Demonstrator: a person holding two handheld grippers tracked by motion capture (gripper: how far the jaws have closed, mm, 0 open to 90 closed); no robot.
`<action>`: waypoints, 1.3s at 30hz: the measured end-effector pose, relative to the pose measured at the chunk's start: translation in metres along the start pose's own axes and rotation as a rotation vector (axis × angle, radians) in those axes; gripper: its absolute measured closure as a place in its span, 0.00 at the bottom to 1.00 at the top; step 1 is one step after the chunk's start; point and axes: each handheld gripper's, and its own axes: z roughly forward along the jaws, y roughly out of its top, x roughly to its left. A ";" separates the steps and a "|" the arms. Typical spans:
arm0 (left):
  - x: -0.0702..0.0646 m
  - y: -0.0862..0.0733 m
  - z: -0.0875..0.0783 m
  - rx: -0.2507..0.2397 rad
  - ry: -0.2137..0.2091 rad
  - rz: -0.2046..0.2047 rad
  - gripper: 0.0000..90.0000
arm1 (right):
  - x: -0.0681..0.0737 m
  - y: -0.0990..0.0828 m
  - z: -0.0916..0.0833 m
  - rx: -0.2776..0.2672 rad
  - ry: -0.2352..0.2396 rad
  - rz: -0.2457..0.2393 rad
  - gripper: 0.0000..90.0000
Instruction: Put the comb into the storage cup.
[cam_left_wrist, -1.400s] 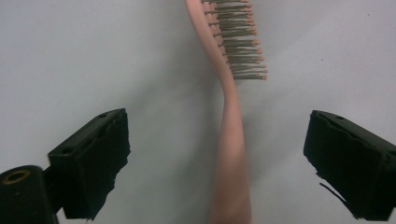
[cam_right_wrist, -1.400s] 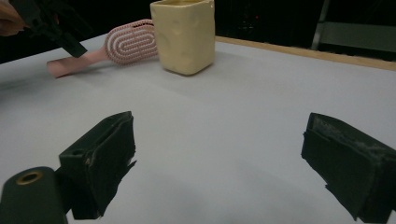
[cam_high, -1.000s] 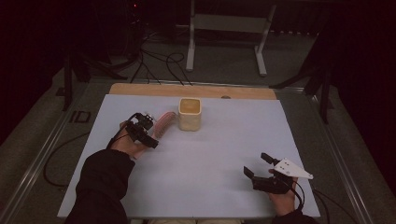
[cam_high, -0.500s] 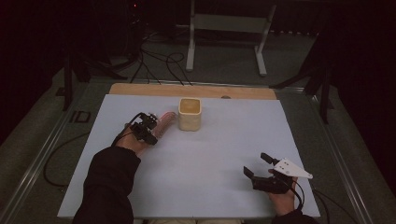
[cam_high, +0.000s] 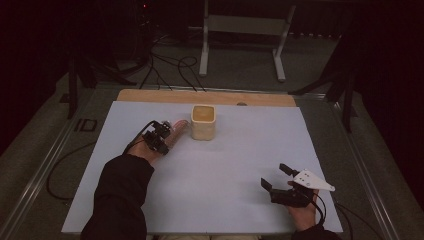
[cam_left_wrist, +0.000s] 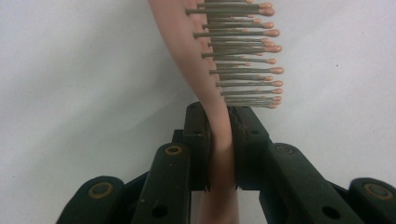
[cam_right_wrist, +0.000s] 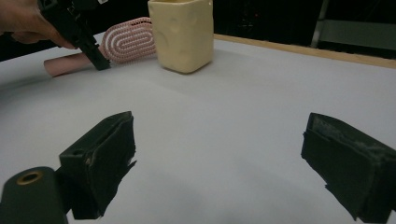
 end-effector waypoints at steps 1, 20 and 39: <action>0.000 0.000 0.000 0.000 0.002 0.001 0.88 | 0.000 0.000 0.000 0.001 0.000 -0.001 0.11; -0.001 -0.004 -0.010 -0.073 0.035 -0.020 0.88 | 0.000 0.000 0.000 0.005 -0.004 0.000 0.11; -0.003 -0.009 -0.033 -0.175 0.041 -0.025 0.88 | 0.000 0.000 0.001 0.008 -0.002 0.000 0.11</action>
